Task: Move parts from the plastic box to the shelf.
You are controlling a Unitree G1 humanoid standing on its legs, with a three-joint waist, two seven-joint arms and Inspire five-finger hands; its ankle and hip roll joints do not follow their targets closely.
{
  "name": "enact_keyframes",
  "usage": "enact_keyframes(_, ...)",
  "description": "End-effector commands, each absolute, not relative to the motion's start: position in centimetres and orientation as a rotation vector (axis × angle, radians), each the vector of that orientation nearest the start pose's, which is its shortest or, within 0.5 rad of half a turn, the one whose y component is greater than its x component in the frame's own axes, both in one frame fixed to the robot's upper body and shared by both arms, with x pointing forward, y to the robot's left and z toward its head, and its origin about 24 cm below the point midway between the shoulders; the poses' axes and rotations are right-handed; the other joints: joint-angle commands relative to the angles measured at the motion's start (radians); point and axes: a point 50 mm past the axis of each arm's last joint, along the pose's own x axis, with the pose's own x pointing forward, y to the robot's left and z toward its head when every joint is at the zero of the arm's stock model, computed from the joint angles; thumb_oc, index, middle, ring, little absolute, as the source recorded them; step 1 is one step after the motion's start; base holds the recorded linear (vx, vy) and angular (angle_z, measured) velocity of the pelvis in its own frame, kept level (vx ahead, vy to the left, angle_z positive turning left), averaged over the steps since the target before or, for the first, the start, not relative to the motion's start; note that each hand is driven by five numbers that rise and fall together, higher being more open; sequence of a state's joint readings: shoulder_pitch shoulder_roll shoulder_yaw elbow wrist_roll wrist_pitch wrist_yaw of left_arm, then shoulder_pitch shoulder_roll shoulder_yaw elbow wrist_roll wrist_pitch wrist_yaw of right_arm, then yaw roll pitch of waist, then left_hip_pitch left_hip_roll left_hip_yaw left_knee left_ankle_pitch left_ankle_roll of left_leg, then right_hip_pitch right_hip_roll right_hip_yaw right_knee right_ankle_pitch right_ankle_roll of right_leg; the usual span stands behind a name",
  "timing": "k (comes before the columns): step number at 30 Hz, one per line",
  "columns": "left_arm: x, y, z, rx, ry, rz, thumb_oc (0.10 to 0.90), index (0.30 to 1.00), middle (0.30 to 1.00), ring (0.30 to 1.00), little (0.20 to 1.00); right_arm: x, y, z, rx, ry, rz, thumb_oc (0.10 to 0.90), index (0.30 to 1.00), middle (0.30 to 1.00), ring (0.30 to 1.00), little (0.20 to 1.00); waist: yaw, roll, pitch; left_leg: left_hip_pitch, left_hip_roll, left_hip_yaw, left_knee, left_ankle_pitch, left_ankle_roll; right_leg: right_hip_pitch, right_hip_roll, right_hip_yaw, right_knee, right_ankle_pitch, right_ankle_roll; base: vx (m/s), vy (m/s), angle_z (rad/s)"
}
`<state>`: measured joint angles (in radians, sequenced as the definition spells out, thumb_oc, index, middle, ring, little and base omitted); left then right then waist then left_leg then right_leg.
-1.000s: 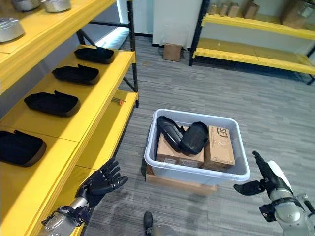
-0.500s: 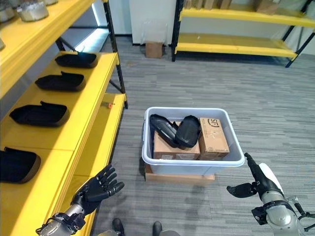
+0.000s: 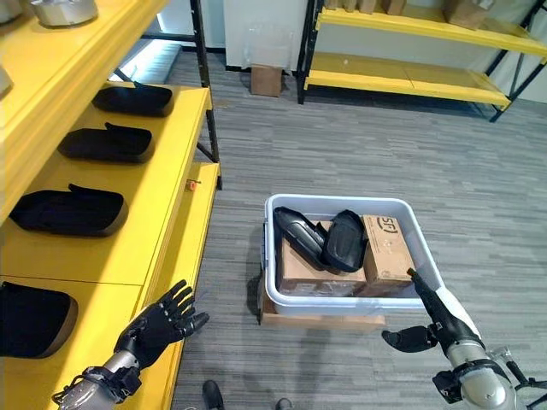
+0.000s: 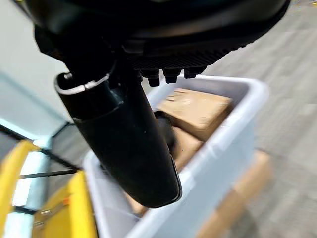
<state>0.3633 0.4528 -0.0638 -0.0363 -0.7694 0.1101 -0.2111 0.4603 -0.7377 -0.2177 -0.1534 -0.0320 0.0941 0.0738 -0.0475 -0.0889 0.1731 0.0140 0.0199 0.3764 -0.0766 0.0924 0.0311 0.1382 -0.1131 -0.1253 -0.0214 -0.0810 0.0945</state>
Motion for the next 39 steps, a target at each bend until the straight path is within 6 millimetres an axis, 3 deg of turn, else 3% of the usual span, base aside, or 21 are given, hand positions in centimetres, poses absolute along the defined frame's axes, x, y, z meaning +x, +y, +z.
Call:
enact_keyframes(1,17.5,22.0,1.3,-0.346,0.258,-0.231,0.900,1.000,1.000,1.000,1.000,17.7,-33.5,10.3,-0.927,0.140,-0.243,0.900,1.000,1.000,1.000,1.000,0.026,-0.013,-0.055,-0.050,0.042,-0.007,-0.002,0.018,-0.054,-0.042,0.090,-0.081,0.065,0.039,-0.039,0.17,0.095,0.13)
enact_keyframes(6,17.4,22.6,1.3,-0.343,0.261,-0.220,0.900,1.000,1.000,1.000,1.000,18.7,-33.3,11.3,-0.936,0.056,-0.317,0.900,1.000,1.000,1.000,1.000,0.033,-0.018,-0.052,-0.031,0.009,-0.010,-0.002,-0.032,-0.022,-0.063,0.078,-0.092,0.218,0.014,-0.004,0.09,0.089,-0.05)
enact_keyframes(7,17.4,22.9,1.3,-0.342,0.262,-0.215,0.900,1.000,1.000,1.000,1.000,19.0,-33.0,11.4,-0.931,0.044,-0.317,0.900,1.000,1.000,1.000,1.000,0.033,-0.015,-0.048,-0.018,-0.001,-0.005,-0.004,-0.044,-0.002,-0.101,0.071,-0.097,0.326,0.056,0.030,0.05,0.101,-0.13)
enact_keyframes(8,17.4,22.9,1.3,-0.341,0.262,-0.215,0.900,1.000,1.000,1.000,1.000,19.0,-32.9,11.4,-0.930,0.043,-0.316,0.900,1.000,1.000,1.000,1.000,0.034,-0.015,-0.048,-0.019,-0.003,-0.002,-0.004,-0.047,0.001,-0.107,0.068,-0.098,0.346,0.054,0.035,0.05,0.074,-0.17)
enact_keyframes(9,17.5,23.0,1.5,-0.331,0.263,-0.220,0.900,1.000,1.000,1.000,1.000,19.3,-32.4,11.3,-0.911,0.030,-0.309,0.900,1.000,1.000,1.000,1.000,0.038,-0.008,-0.037,-0.008,-0.006,0.005,-0.003,-0.063,0.022,-0.157,0.057,-0.113,0.510,0.078,0.070,0.04,0.032,-0.13)
enact_keyframes(10,17.5,23.1,1.4,-0.324,0.266,-0.216,0.900,1.000,1.000,1.000,1.000,19.5,-32.2,11.2,-0.907,0.027,-0.306,0.900,1.000,1.000,1.000,1.000,0.039,-0.004,-0.033,-0.003,-0.005,0.007,-0.003,-0.066,0.029,-0.180,0.050,-0.116,0.574,0.090,0.084,0.07,0.004,-0.25)
enact_keyframes(11,17.5,23.1,1.3,-0.316,0.272,-0.204,0.900,1.000,1.000,1.000,1.000,19.6,-31.7,10.9,-0.894,0.025,-0.293,0.900,1.000,1.000,1.000,1.000,0.038,0.006,-0.020,0.019,-0.002,-0.004,-0.006,-0.077,0.039,-0.263,0.011,-0.116,0.693,0.140,0.109,0.06,-0.043,-0.27)
enact_keyframes(12,17.5,23.1,1.4,-0.321,0.272,-0.198,0.900,1.000,1.000,1.000,1.000,19.6,-31.5,10.6,-0.883,0.027,-0.282,0.900,1.000,1.000,1.000,1.000,0.039,0.009,-0.015,0.034,0.002,-0.008,-0.007,-0.080,0.036,-0.291,-0.029,-0.122,0.703,0.157,0.112,0.09,-0.142,-0.27)
enact_keyframes(14,17.4,23.2,1.4,-0.317,0.272,-0.196,0.900,1.000,1.000,1.000,1.000,19.6,-31.3,10.4,-0.879,0.026,-0.267,0.900,1.000,1.000,1.000,1.000,0.042,0.012,-0.007,0.052,0.017,-0.008,-0.008,-0.078,0.021,-0.291,-0.079,-0.137,0.639,0.171,0.106,0.08,-0.256,-0.09)
enact_keyframes(16,17.5,23.4,1.7,-0.299,0.267,-0.206,0.900,1.000,1.000,1.000,1.000,19.8,-30.8,10.2,-0.873,0.010,-0.245,0.900,1.000,1.000,1.000,1.000,0.037,0.015,0.008,0.065,0.053,-0.002,-0.009,-0.059,-0.004,-0.289,-0.117,-0.147,0.448,0.229,0.091,0.02,-0.495,-0.08)
enact_keyframes(17,17.9,23.4,2.0,-0.288,0.266,-0.227,0.900,1.000,1.000,1.000,1.000,19.7,-30.6,10.1,-0.862,0.007,-0.247,0.900,1.000,1.000,1.000,1.000,0.022,0.006,0.016,0.075,0.062,-0.026,-0.009,-0.071,-0.020,-0.290,-0.142,-0.114,0.264,0.291,0.111,0.05,-0.552,-0.14)
enact_keyframes(18,18.0,23.4,2.2,-0.278,0.267,-0.234,0.900,1.000,1.000,1.000,1.000,19.7,-30.5,10.1,-0.851,0.009,-0.249,0.900,1.000,1.000,1.000,1.000,0.015,0.004,0.020,0.079,0.068,-0.035,-0.009,-0.077,-0.025,-0.287,-0.154,-0.102,0.208,0.312,0.120,0.19,-0.726,-0.01)
enact_keyframes(19,18.3,23.2,2.3,-0.277,0.259,-0.225,0.900,1.000,1.000,1.000,1.000,19.9,-29.7,9.7,-0.860,0.005,-0.237,0.900,1.000,1.000,1.000,1.000,0.001,0.001,0.032,0.109,0.093,-0.044,-0.011,-0.101,-0.039,-0.349,-0.210,-0.056,0.155,0.413,0.153,0.14,-0.462,0.10)
enact_keyframes(20,18.3,23.1,2.3,-0.279,0.257,-0.221,0.900,1.000,1.000,1.000,1.000,19.9,-29.6,9.5,-0.863,0.004,-0.233,0.900,1.000,1.000,1.000,1.000,0.000,0.002,0.035,0.117,0.103,-0.042,-0.011,-0.104,-0.043,-0.359,-0.216,-0.051,0.157,0.417,0.157,0.16,-0.456,0.18)
enact_keyframes(24,17.8,24.0,3.2,-0.334,0.123,-0.132,0.900,1.000,1.000,1.000,1.000,19.3,-29.3,8.9,-0.887,0.017,-0.187,0.900,1.000,1.000,1.000,1.000,0.016,0.003,0.021,0.130,0.167,-0.031,-0.011,-0.075,-0.093,-0.263,-0.201,-0.132,0.077,0.316,0.150,0.21,-0.350,0.18)
enact_keyframes(27,17.3,24.0,3.7,-0.370,0.081,-0.098,0.900,1.000,1.000,1.000,1.000,19.1,-29.3,8.6,-0.940,0.028,-0.167,0.900,1.000,1.000,1.000,1.000,0.047,0.007,-0.001,0.109,0.207,-0.052,-0.009,-0.038,-0.132,-0.192,-0.156,-0.173,0.075,0.214,0.110,0.13,-0.351,0.23)
enact_keyframes(29,17.9,23.0,3.9,-0.337,0.083,-0.176,0.900,1.000,1.000,1.000,1.000,20.3,-29.4,9.3,-0.988,-0.002,-0.161,0.900,1.000,1.000,1.000,1.000,0.072,0.011,0.005,0.041,0.265,-0.079,0.036,-0.007,-0.157,-0.199,-0.130,-0.185,0.123,0.141,0.067,-0.03,-0.374,0.27)
enact_keyframes(30,18.0,22.9,3.9,-0.338,0.085,-0.184,0.900,1.000,1.000,1.000,1.000,20.5,-29.5,9.5,-0.994,-0.010,-0.163,0.900,1.000,1.000,1.000,1.000,0.074,0.012,0.008,0.032,0.274,-0.083,0.045,-0.004,-0.160,-0.203,-0.127,-0.187,0.131,0.133,0.061,-0.06,-0.345,0.02)
enact_keyframes(31,18.7,22.4,3.9,-0.351,0.090,-0.205,0.900,1.000,1.000,1.000,1.000,21.8,-29.6,10.6,-1.018,-0.050,-0.166,0.900,1.000,1.000,1.000,1.000,0.077,0.021,0.019,0.003,0.318,-0.092,0.067,0.016,-0.168,-0.225,-0.117,-0.193,0.180,0.099,0.034,-0.04,-0.240,-0.07)
enact_keyframes(34,19.0,22.0,3.9,-0.354,0.087,-0.249,0.900,1.000,1.000,1.000,1.000,22.3,-29.8,11.5,-1.026,-0.073,-0.178,0.900,1.000,1.000,1.000,1.000,0.071,0.034,0.022,-0.001,0.355,-0.089,0.069,0.046,-0.174,-0.237,-0.108,-0.197,0.225,0.066,0.010,0.02,-0.173,0.01)
enact_keyframes(39,19.3,21.3,3.4,-0.347,0.115,-0.265,0.900,1.000,1.000,1.000,1.000,22.8,-29.8,11.8,-1.063,-0.084,-0.173,0.900,1.000,1.000,1.000,1.000,0.051,0.056,0.015,-0.003,0.385,-0.075,0.100,0.095,-0.183,-0.234,-0.091,-0.195,0.284,0.016,-0.021,0.08,-0.093,0.19)
